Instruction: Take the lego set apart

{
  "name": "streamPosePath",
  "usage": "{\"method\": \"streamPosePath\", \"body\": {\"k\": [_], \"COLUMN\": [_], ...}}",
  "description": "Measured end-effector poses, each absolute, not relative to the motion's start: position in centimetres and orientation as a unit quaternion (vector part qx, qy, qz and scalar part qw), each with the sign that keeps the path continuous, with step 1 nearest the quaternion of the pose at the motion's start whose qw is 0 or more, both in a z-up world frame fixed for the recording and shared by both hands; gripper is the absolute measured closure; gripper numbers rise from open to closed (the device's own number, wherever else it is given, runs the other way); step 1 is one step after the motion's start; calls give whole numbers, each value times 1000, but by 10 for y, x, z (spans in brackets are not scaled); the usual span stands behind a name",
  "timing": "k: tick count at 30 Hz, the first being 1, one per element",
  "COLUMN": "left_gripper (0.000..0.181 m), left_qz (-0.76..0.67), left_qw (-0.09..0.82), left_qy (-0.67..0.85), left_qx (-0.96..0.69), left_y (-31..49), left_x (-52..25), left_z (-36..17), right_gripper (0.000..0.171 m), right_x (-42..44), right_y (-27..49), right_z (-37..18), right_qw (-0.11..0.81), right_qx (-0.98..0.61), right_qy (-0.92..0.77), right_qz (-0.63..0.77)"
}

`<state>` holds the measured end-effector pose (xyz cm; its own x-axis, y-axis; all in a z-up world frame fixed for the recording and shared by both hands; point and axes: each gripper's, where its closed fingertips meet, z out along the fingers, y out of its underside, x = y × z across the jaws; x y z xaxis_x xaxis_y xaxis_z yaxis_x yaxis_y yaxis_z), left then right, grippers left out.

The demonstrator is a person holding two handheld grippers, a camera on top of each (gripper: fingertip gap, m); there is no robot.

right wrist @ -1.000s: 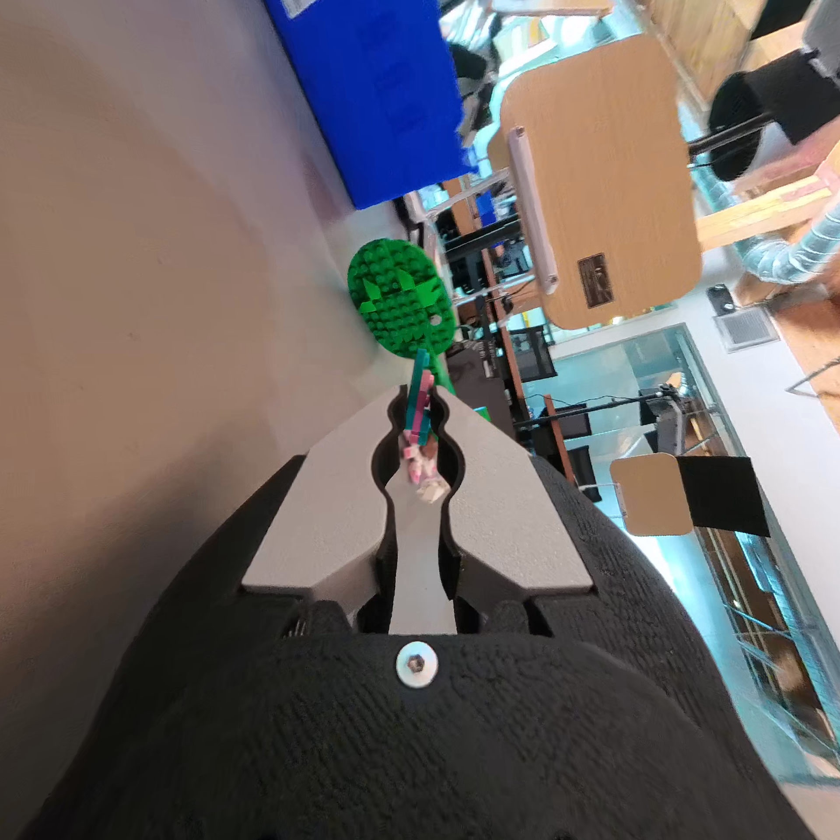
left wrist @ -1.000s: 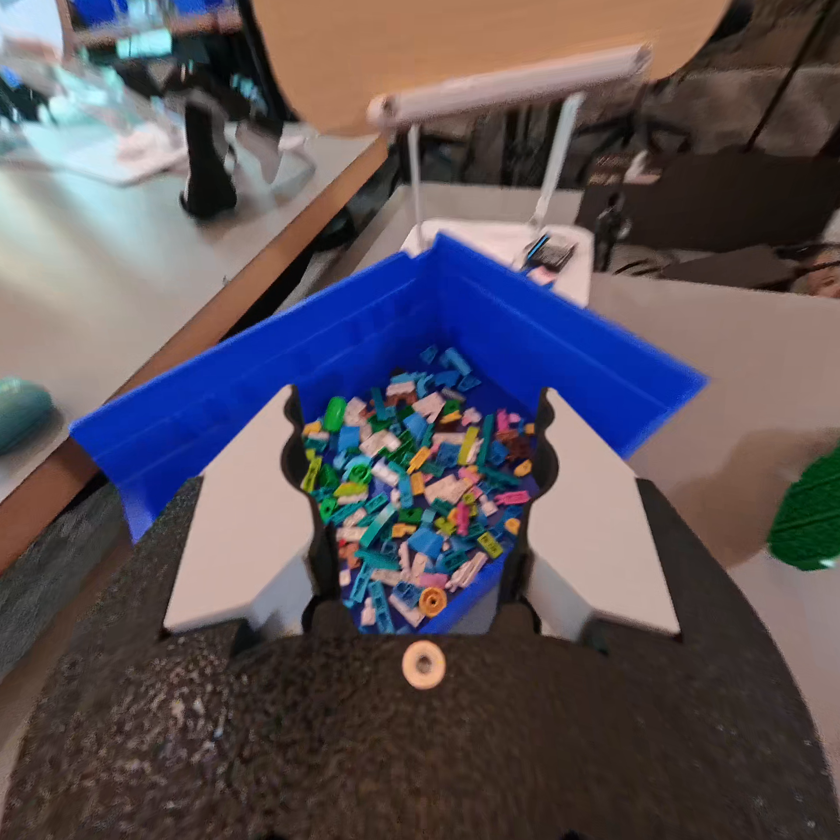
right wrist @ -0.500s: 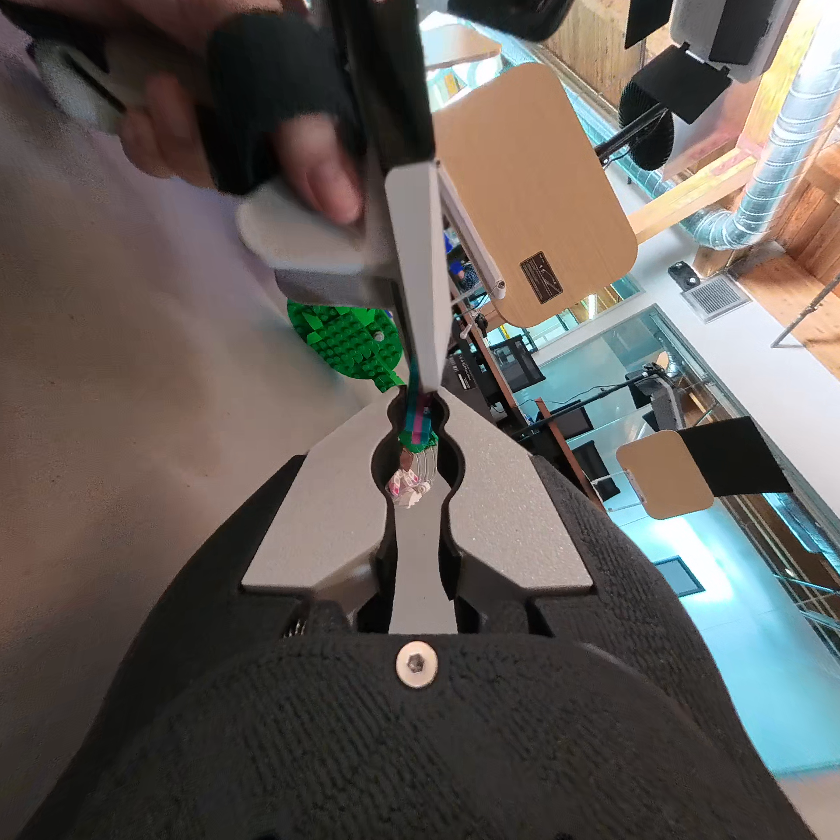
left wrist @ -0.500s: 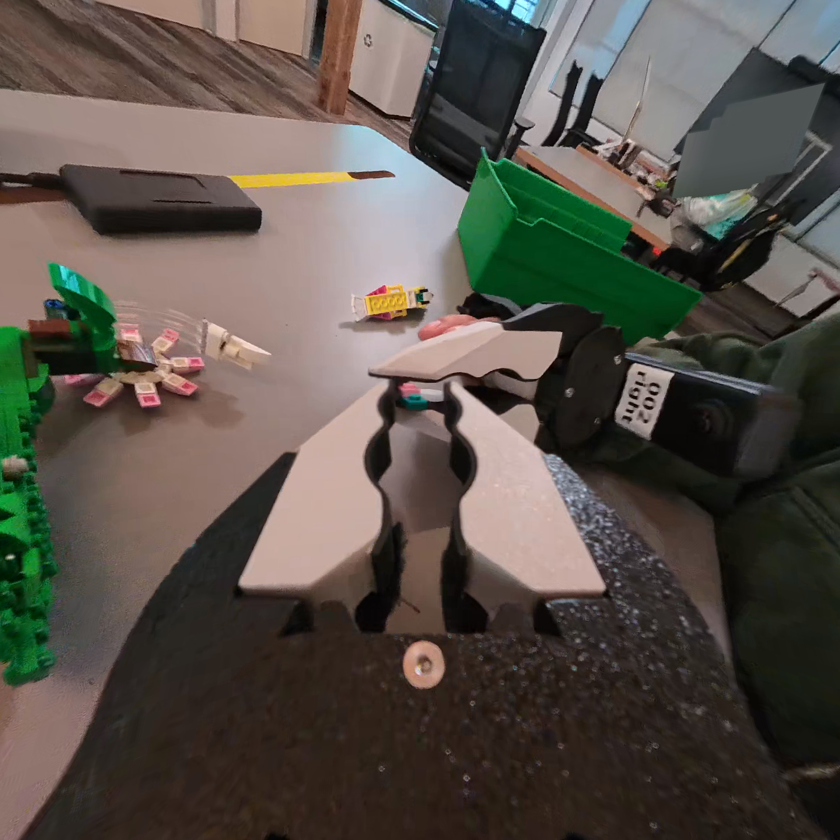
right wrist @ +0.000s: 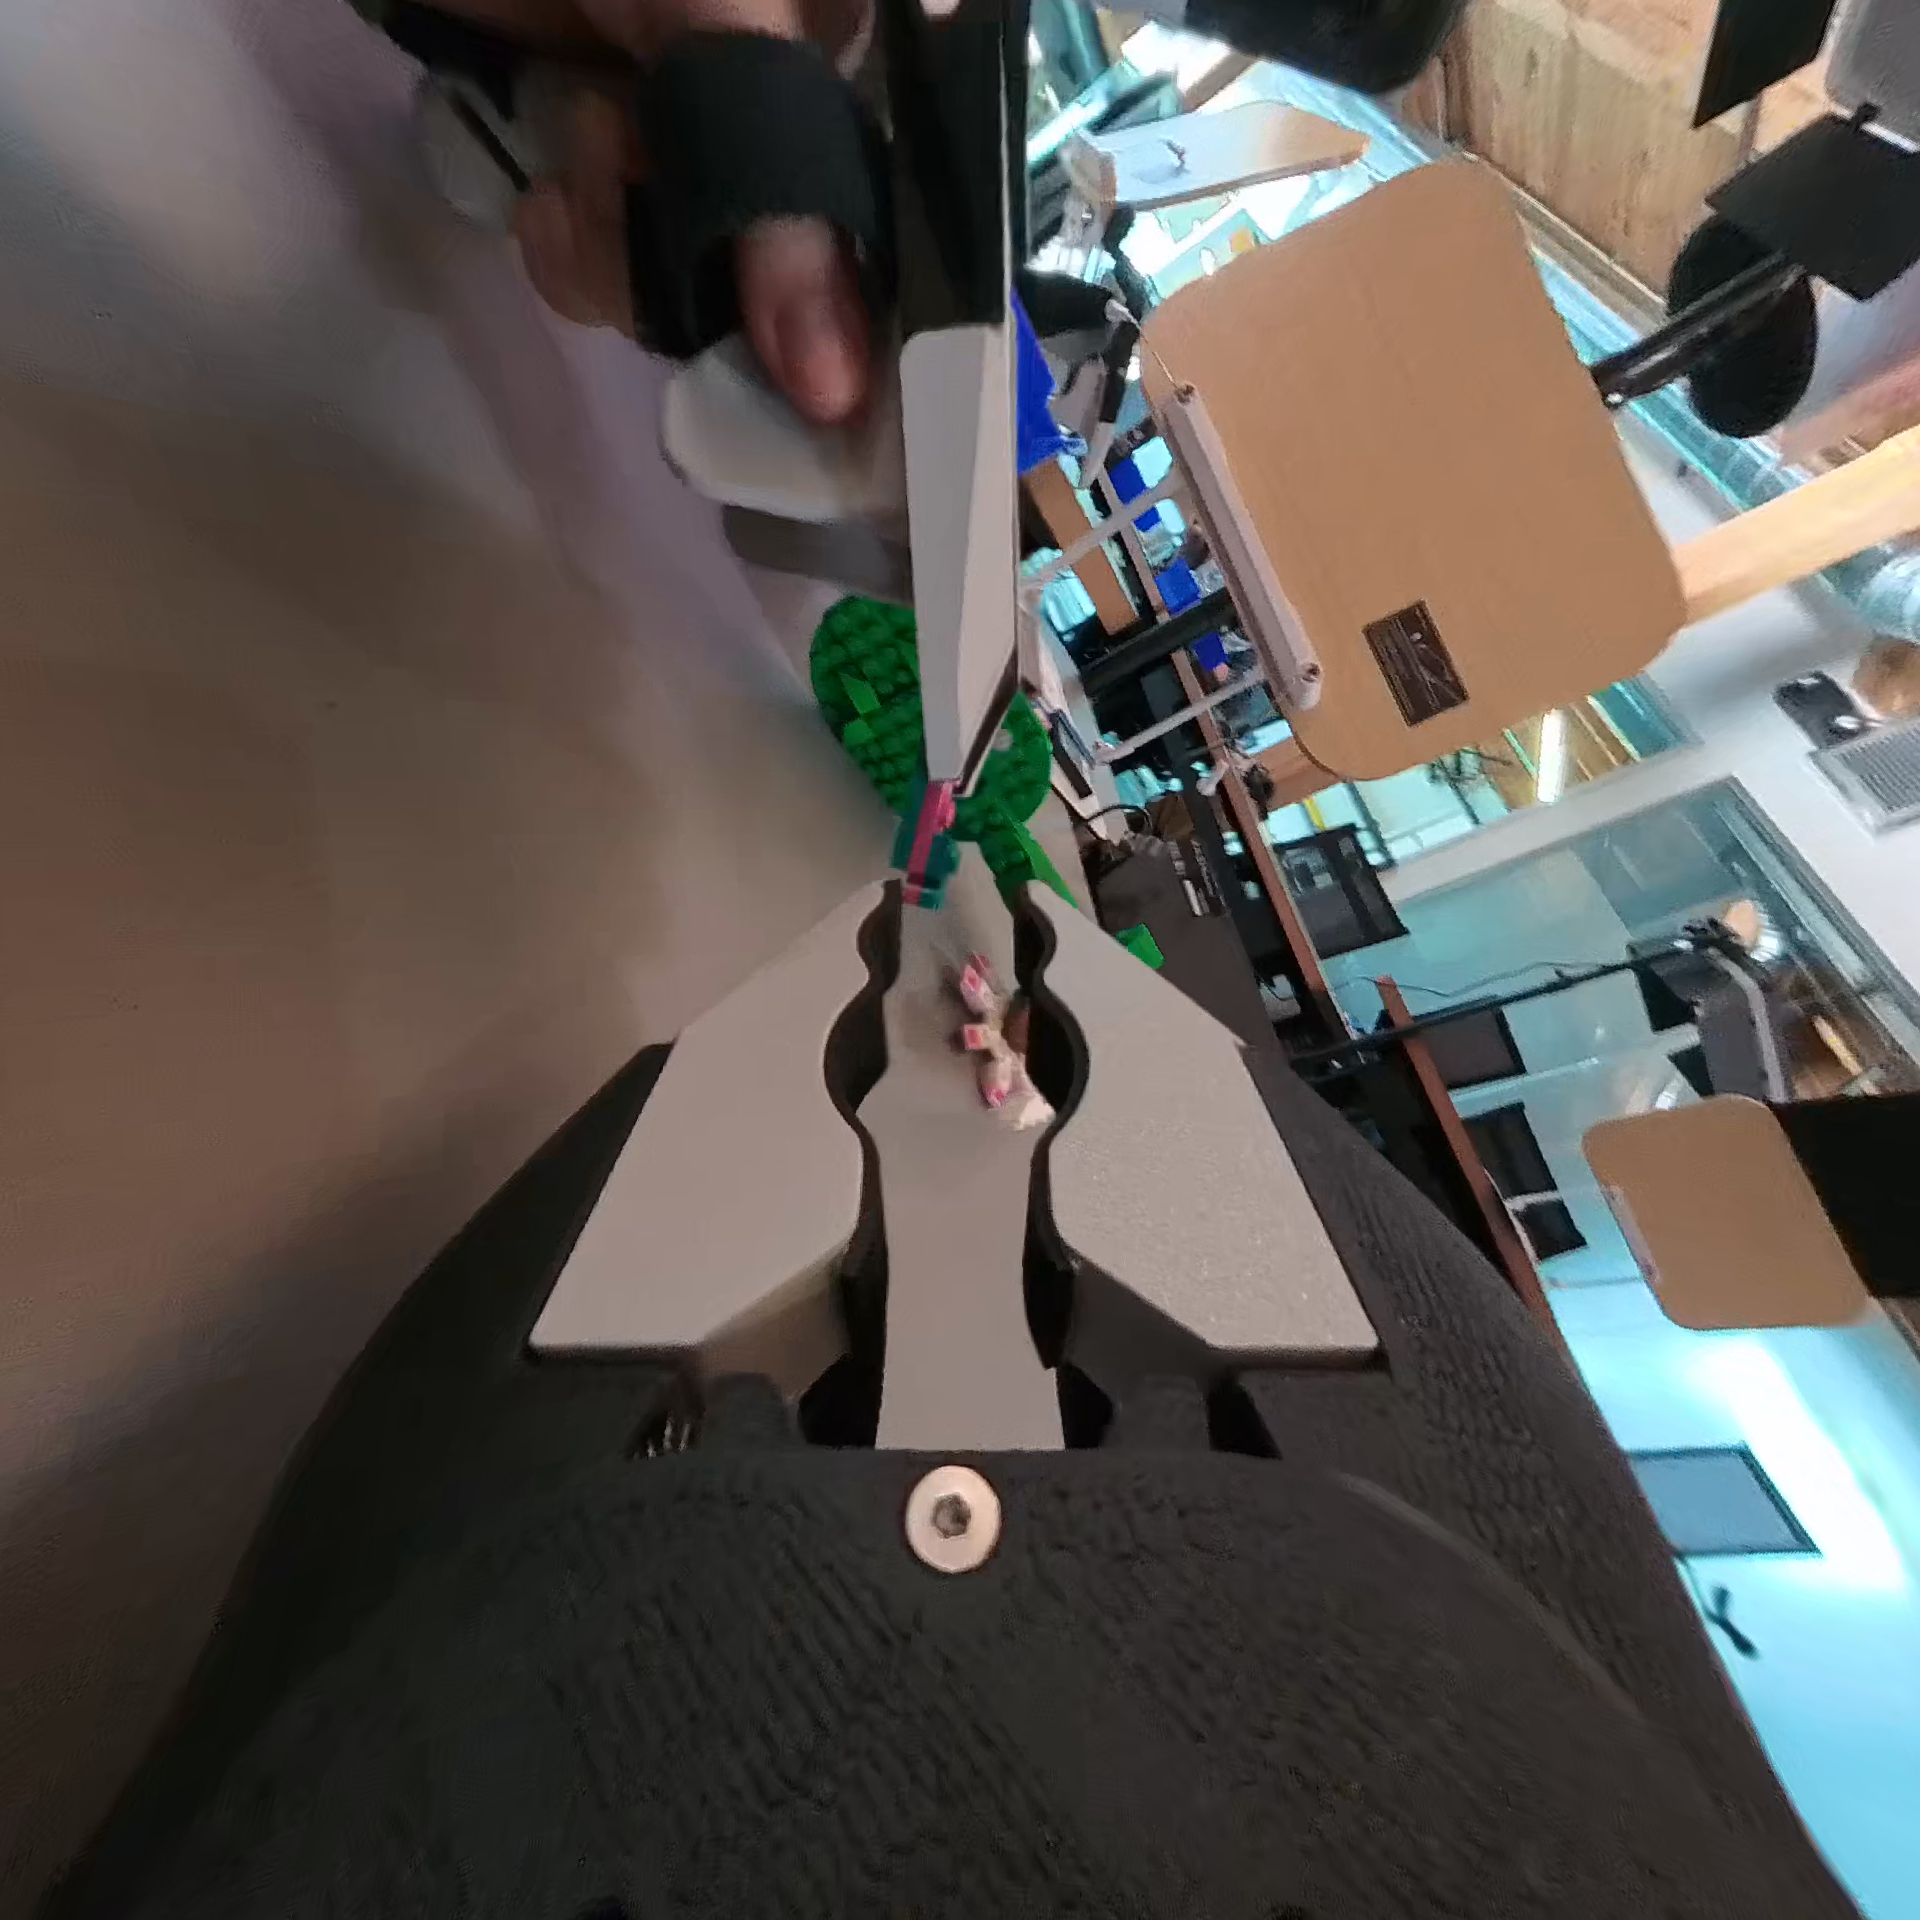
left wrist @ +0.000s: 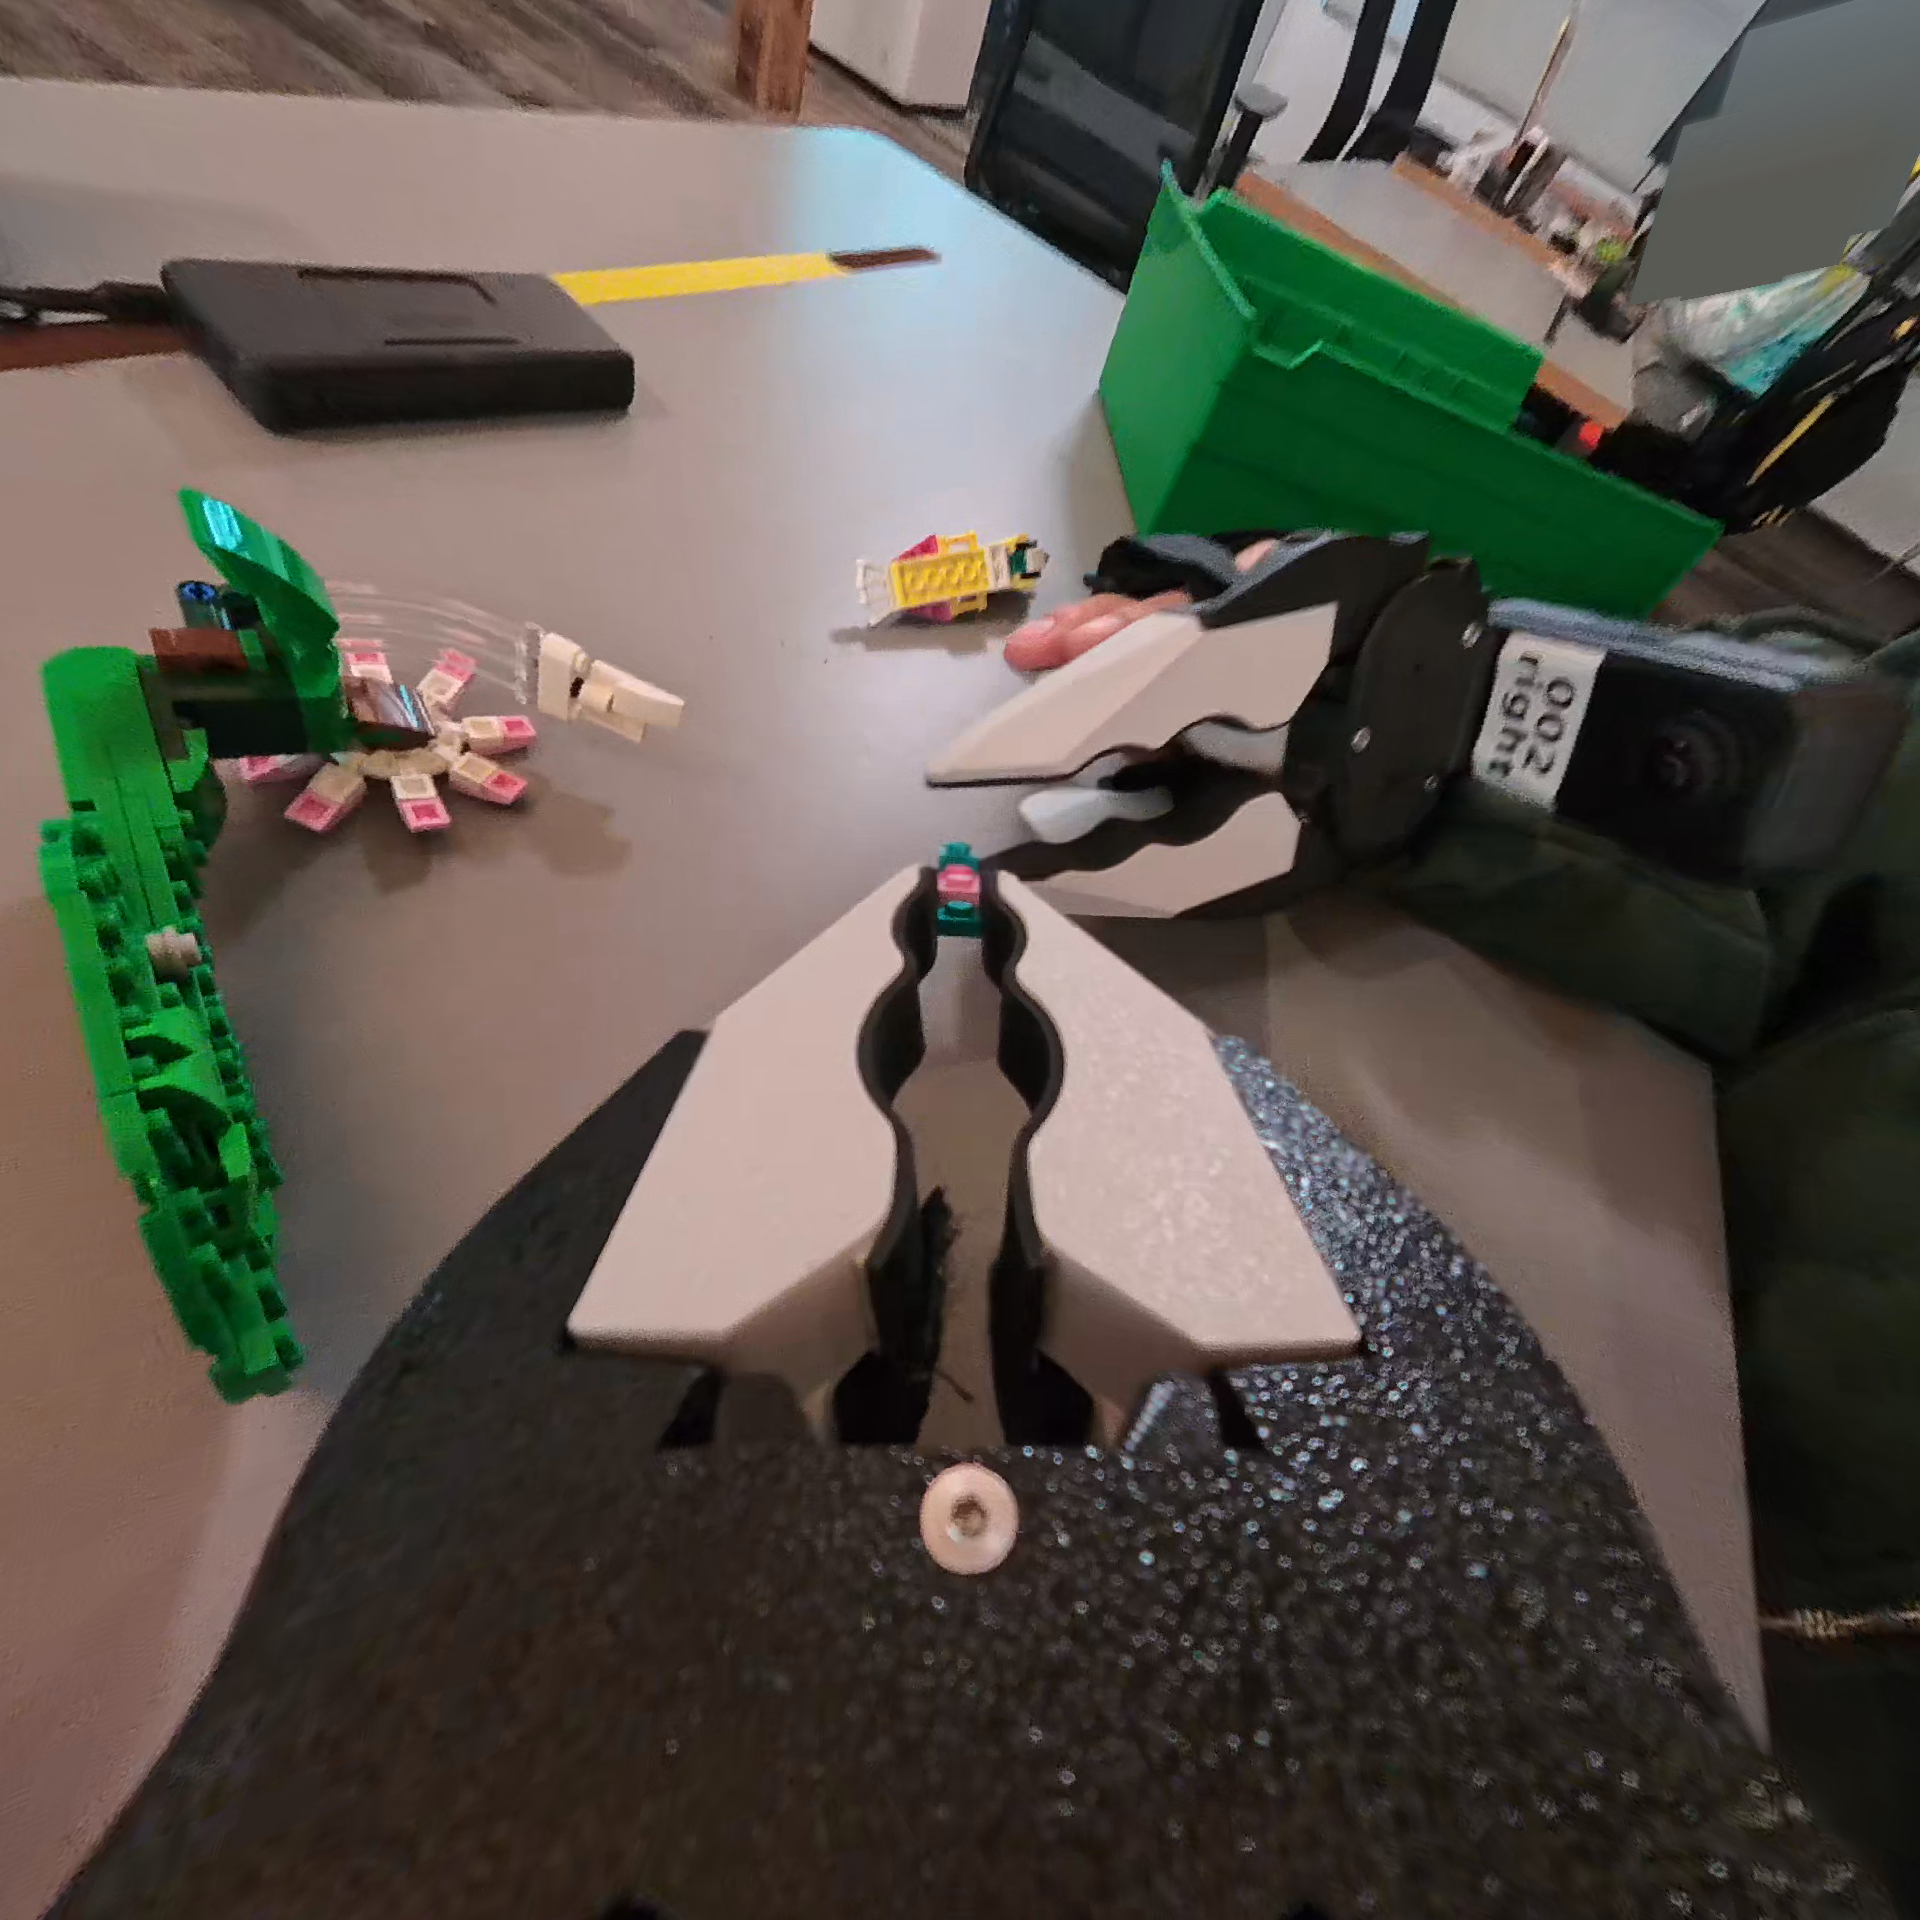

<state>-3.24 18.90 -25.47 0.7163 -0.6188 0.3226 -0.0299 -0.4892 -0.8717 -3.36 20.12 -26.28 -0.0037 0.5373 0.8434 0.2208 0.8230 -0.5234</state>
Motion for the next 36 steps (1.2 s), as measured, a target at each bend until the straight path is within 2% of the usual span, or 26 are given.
{"method": "streamPosePath", "body": {"k": [3,7,10,12,18,23,25,27,36], "left_gripper": [175,175,175,160,175,175,165,175,175], "left_qz": [-329,-333,-360,-384,-383,-381,-407,-410,-355], "left_qw": [451,441,478,489,522,553,544,542,512], "left_qy": [207,209,175,156,154,153,147,131,156], "left_qx": [-803,-807,-782,-767,-746,-725,-719,-722,-766], "left_y": [186,184,191,194,202,205,205,208,207], "left_x": [-31,-31,-31,-29,-24,-21,-16,-18,-21], "left_z": [-258,-262,-249,-244,-244,-239,-239,-242,-253], "right_gripper": [165,166,167,167,168,168,168,168,168], "right_x": [-35,-36,-36,-35,-34,-34,-34,-35,-37], "right_y": [195,194,200,206,211,212,212,211,212], "right_z": [-271,-278,-266,-261,-251,-247,-248,-248,-256], "right_qw": [630,612,621,631,644,644,646,648,630], "right_qx": [-265,-268,-305,-324,-348,-359,-357,-356,-389], "right_qy": [-719,-735,-707,-690,-664,-655,-656,-655,-656], "right_qz": [126,119,144,142,152,167,156,152,149]}}
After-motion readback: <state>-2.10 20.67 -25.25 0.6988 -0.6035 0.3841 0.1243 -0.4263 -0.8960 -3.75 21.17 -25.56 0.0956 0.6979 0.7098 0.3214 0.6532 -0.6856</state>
